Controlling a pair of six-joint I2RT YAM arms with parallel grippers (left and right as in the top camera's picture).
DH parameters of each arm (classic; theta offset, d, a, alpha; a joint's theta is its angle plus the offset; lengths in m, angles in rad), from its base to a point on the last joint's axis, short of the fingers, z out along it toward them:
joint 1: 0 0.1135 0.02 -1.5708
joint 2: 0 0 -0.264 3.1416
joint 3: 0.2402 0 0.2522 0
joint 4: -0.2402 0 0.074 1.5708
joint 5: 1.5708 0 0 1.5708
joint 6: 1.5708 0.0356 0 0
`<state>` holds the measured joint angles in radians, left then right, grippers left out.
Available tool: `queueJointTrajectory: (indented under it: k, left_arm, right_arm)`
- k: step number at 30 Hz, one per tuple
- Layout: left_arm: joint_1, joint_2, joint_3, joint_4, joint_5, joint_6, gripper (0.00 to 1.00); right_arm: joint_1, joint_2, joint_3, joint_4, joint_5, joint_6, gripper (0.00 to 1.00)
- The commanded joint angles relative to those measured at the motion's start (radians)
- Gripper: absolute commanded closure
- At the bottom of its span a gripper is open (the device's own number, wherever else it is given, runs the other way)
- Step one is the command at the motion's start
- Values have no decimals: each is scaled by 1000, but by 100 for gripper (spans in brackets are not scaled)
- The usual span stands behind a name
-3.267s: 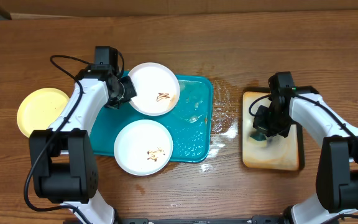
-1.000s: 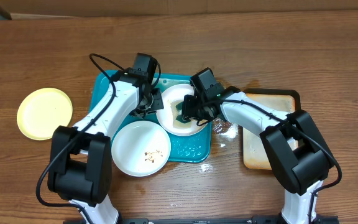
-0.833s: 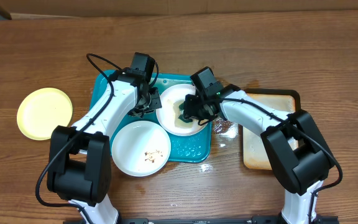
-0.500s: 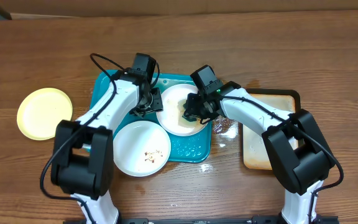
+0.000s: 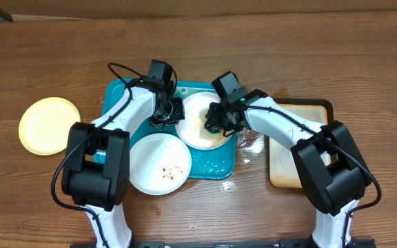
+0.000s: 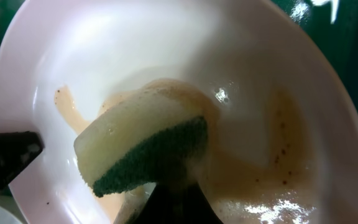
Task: Clean dirty plates on tray and stack at the side
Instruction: 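Scrub the upper white plate with the sponge in the right gripper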
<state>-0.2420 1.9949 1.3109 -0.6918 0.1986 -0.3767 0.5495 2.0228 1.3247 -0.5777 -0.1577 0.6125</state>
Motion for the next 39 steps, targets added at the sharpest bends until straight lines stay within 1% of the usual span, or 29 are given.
queueJointTrajectory:
  k: [1, 6, 10, 11, 13, 15, 16, 19, 21, 24, 29, 35, 39]
  left_arm:
    - [-2, 34, 14, 16, 20, -12, 96]
    - [20, 34, 14, 21, 5, -35, 96]
    - [35, 34, 14, 19, 4, -34, 96]
    - [36, 34, 14, 19, 4, -34, 96]
    - [36, 34, 14, 19, 2, -34, 96]
    - [36, 34, 14, 19, 4, -34, 96]
    - [36, 34, 14, 17, 4, -34, 96]
    - [36, 34, 14, 14, 5, -34, 96]
    - [36, 34, 14, 10, 5, -34, 96]
    - [36, 34, 14, 0, 6, -34, 96]
    - [36, 34, 14, -23, 17, -27, 97]
    - [36, 34, 14, -48, 20, -26, 96]
    - [36, 34, 14, -57, 29, -23, 96]
  right_arm:
    - [-12, 26, -9, -64, 158, -10, 96]
    - [-28, 26, -2, -197, 353, -10, 96]
    - [-34, 26, 0, -236, 378, -65, 96]
    - [-34, 26, 3, -235, 359, -82, 96]
    - [-26, 26, 18, -215, 261, -149, 96]
    - [-12, 26, 40, -174, 84, -246, 96]
    - [-3, 26, 56, -158, 0, -270, 96]
    - [30, 26, 99, -92, -159, -257, 96]
    - [56, 26, 112, -8, -228, -200, 96]
    - [75, 31, 112, 57, -225, -134, 96]
    - [80, 67, 111, 91, -160, -66, 96]
    - [77, 140, 109, 92, -53, -53, 96]
    - [75, 166, 109, 98, 81, -19, 96]
